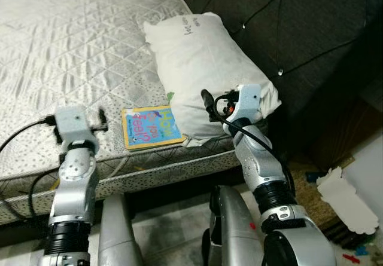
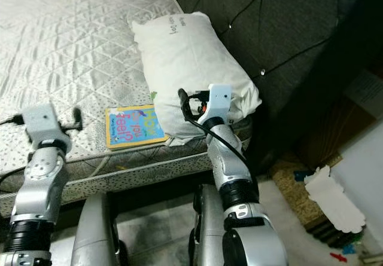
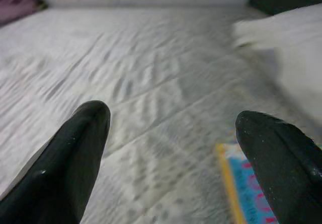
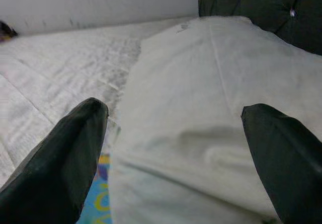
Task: Clean up the room
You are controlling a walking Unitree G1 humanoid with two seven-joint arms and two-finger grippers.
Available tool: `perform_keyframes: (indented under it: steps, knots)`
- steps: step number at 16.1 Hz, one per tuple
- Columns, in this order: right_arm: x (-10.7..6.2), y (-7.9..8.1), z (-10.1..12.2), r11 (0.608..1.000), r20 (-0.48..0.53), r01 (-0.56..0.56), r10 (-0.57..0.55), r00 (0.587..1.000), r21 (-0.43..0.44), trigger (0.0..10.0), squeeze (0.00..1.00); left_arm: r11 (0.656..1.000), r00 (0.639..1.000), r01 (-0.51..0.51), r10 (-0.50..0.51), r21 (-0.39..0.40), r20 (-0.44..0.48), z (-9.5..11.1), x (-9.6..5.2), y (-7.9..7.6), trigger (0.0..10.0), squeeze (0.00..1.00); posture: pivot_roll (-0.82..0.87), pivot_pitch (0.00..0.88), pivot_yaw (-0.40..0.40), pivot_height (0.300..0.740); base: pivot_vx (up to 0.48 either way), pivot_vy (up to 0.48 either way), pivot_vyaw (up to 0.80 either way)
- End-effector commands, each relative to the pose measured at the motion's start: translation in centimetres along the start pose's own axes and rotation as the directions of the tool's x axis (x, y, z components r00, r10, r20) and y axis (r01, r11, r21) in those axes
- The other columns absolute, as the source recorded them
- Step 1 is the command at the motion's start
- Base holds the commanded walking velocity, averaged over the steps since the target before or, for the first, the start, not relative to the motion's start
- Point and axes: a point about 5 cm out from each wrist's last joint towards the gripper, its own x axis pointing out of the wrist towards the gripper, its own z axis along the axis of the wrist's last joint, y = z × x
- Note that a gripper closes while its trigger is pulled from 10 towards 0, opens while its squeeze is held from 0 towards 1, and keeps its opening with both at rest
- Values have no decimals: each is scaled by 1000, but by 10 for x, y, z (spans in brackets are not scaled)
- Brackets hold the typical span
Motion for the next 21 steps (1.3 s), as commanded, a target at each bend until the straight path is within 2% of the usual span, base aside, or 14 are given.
perform_keyframes:
  steps: [1, 3, 4, 7, 12, 18, 21]
  knots:
    - [2, -1, 8, 1000, 39, -2, 1, 999, 16, 10000, 0, 996, 996, 90, -90, -21, 28, 2, -1, -11, 10000, 0, 9, 0, -28, 549, 0, 0, 0]
    - [1, -4, 8, 1000, 59, -2, 0, 998, 20, 10000, 0, 986, 985, 168, -167, -3, 48, -2, -6, -19, 10000, 0, -2, 0, -14, 574, 0, 0, 0]
    - [1, -4, 8, 1000, 61, 0, -1, 998, 20, 10000, 0, 985, 984, 172, -171, -11, 47, -3, -6, -20, 10000, 0, -5, 0, -12, 579, 0, 0, 0]
    - [0, -6, 10, 1000, 78, -5, 3, 997, 30, 10000, 0, 970, 966, 239, -232, -48, 118, 8, -8, -34, 10000, 0, -8, 0, -10, 609, 0, 0, 0]
    - [-9, 0, 1, 999, 61, -21, 18, 998, 38, 10000, 0, 972, 968, 224, -213, -73, 131, 8, -13, -39, 10000, 0, -17, 0, 6, 659, 0, 0, 0]
    - [-15, -1, -3, 999, 49, -6, 5, 999, 31, 10000, 0, 989, 983, 151, -151, 5, 106, 1, -15, -31, 10000, 0, -31, 0, 21, 714, 0, 0, 0]
    - [-18, -4, -4, 1000, 41, 4, -5, 999, 16, 10000, 0, 988, 983, 153, -152, -2, 100, 0, -15, -34, 10000, 0, -36, 0, 21, 734, 0, 0, 0]
